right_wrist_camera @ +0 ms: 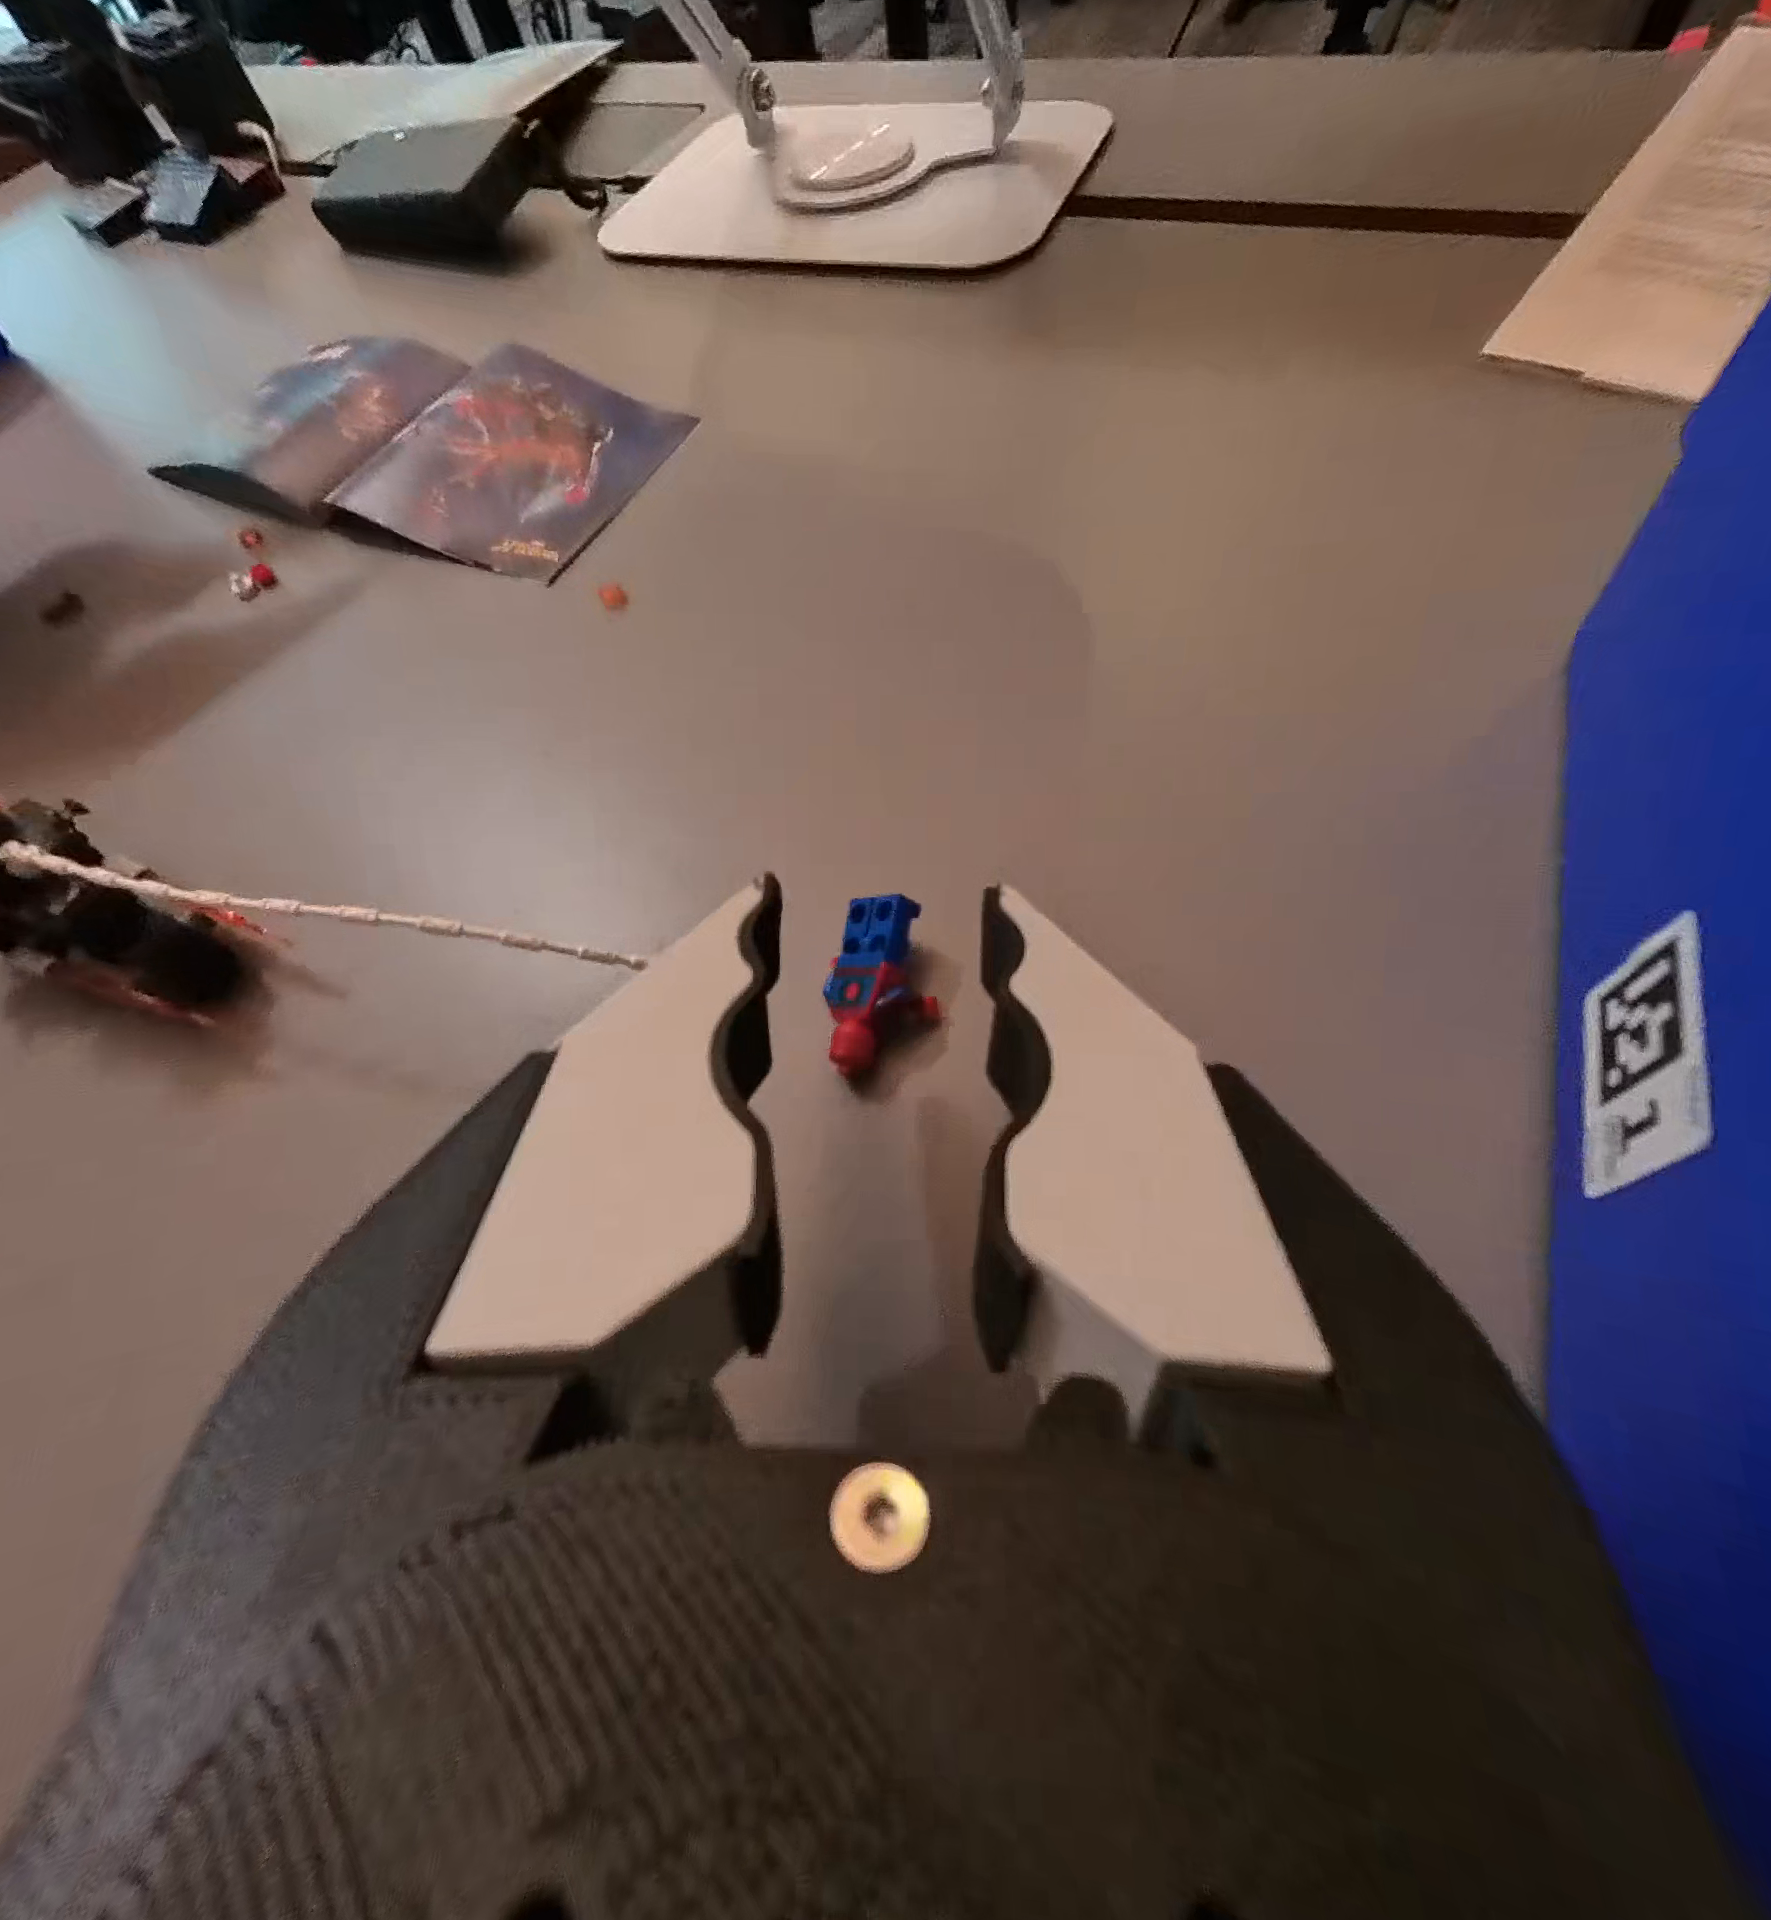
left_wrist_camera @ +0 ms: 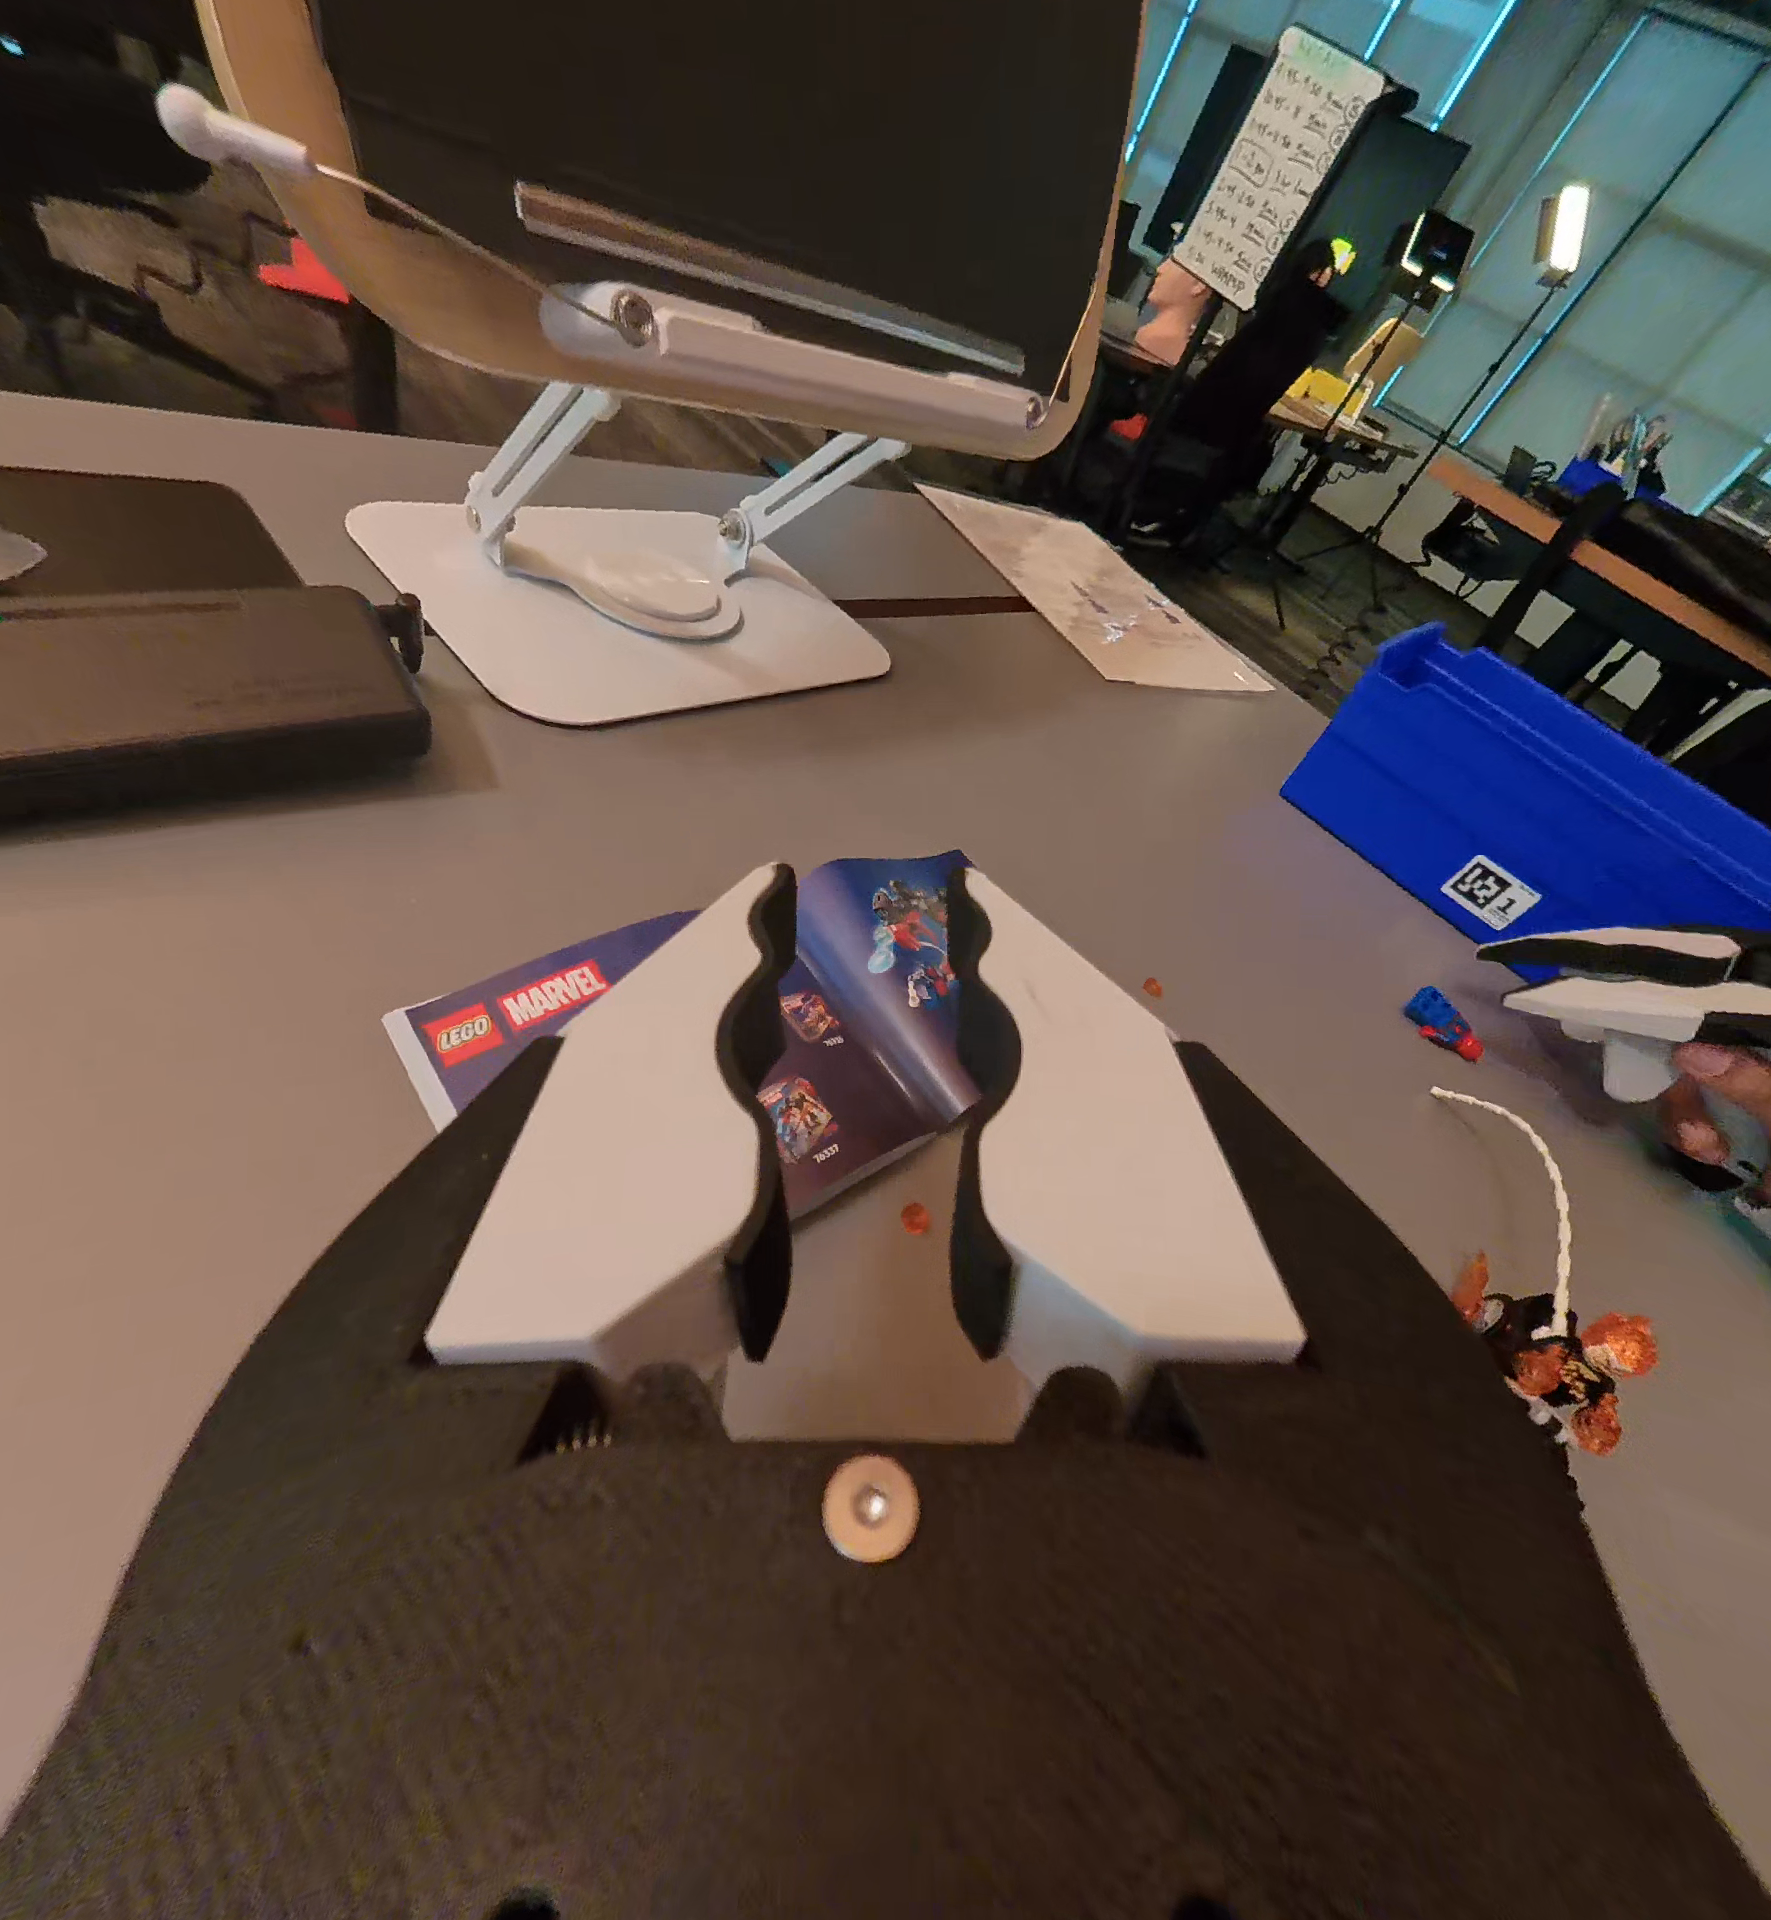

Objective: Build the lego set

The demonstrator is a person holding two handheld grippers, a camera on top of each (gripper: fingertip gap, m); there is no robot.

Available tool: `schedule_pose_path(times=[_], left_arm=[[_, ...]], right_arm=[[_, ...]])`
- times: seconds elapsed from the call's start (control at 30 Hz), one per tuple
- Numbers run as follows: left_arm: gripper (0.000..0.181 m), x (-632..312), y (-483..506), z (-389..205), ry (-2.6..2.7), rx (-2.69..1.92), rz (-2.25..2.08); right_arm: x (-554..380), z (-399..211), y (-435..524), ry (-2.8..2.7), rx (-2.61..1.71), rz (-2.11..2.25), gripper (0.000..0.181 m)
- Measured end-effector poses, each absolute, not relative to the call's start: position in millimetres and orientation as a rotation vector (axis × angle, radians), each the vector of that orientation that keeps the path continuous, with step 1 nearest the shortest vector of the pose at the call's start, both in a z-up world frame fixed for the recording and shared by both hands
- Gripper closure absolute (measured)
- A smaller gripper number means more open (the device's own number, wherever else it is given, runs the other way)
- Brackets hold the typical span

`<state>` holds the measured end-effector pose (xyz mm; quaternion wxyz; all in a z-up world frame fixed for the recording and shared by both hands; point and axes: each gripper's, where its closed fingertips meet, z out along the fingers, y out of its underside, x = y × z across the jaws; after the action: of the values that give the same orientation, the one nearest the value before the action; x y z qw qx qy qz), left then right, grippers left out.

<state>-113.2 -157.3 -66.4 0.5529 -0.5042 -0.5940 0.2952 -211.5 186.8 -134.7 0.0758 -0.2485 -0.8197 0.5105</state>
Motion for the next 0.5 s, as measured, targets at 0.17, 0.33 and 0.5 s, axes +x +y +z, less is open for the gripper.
schedule_pose_path(times=[0.17, 0.33, 0.5], left_arm=[[0.153, -118, -147, -79, -1.414, -1.259, 0.676], [0.153, -121, -139, -86, -1.413, -1.315, 0.675], [0.152, -121, -135, -81, -1.379, -1.306, 0.67]], right_arm=[[-200, -156, 182, -2.668, -0.81, 1.471, 0.139], [-198, -162, 181, -2.717, -0.812, 1.43, 0.157], [-197, -163, 180, -2.716, -0.788, 1.414, 0.172]])
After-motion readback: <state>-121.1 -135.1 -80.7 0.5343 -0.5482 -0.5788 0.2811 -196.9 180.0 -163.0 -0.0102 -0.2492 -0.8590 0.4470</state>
